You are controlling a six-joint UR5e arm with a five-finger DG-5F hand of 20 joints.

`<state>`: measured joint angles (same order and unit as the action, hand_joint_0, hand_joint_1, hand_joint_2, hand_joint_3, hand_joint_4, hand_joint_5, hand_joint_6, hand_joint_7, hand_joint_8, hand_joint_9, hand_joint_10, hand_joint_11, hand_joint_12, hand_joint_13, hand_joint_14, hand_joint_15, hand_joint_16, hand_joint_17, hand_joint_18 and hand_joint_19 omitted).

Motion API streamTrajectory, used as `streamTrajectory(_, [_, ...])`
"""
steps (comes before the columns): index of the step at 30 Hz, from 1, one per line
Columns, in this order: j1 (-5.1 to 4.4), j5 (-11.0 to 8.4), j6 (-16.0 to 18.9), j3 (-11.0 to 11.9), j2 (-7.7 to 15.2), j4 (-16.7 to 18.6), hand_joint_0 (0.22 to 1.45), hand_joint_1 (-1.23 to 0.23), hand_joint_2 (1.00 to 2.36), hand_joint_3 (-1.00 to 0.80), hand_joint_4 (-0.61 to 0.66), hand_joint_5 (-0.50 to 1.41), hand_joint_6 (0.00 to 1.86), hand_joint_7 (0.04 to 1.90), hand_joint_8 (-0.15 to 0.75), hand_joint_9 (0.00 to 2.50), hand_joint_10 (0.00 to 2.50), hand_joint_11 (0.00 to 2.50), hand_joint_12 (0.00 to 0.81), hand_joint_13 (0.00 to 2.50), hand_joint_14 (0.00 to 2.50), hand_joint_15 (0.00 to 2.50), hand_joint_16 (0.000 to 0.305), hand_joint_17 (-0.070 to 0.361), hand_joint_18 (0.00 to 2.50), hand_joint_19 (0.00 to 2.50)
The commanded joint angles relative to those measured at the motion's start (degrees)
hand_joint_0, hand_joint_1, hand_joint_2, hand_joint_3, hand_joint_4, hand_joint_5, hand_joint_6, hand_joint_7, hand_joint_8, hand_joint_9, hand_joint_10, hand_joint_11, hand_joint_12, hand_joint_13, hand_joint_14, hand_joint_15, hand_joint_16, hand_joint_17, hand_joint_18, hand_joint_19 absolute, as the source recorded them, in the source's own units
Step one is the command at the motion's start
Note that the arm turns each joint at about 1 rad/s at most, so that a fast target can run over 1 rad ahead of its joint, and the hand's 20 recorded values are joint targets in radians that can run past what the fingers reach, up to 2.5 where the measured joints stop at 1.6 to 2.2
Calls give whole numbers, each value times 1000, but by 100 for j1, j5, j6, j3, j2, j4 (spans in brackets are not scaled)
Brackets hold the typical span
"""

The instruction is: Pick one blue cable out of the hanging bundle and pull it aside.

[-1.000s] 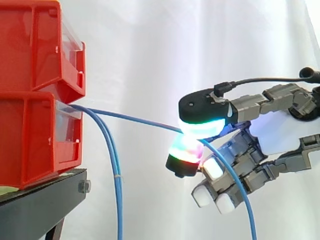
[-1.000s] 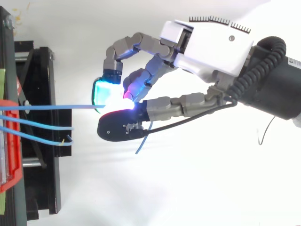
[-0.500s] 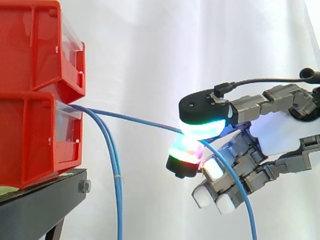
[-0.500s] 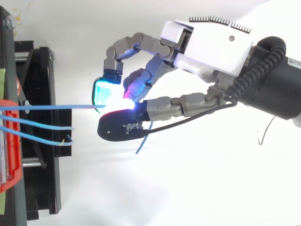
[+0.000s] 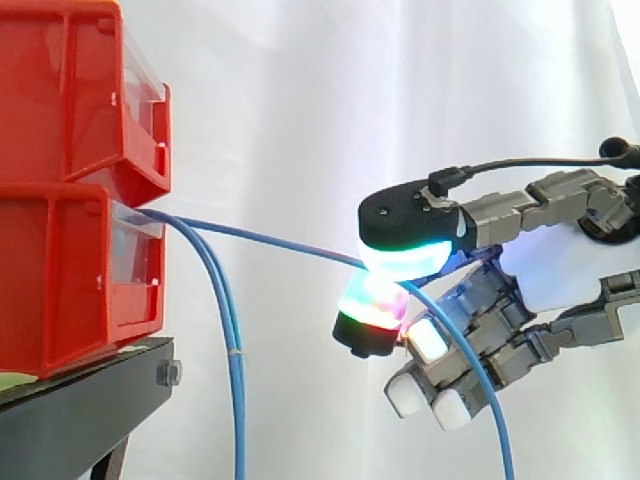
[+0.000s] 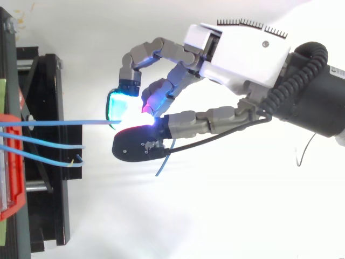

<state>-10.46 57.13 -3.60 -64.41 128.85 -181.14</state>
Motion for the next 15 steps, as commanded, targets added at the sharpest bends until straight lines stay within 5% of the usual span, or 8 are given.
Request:
streamTrajectory(1, [0, 0, 0, -2, 0, 0, 594, -837, 1013, 132, 40, -78, 927, 1216, 351, 1192, 15, 526, 404, 840, 19, 593, 54, 122, 763, 550])
streamTrajectory(15, [0, 0, 0, -10, 0, 0, 593, -835, 1014, 132, 40, -78, 928, 1210, 349, 1192, 14, 530, 402, 843, 20, 593, 54, 121, 764, 544])
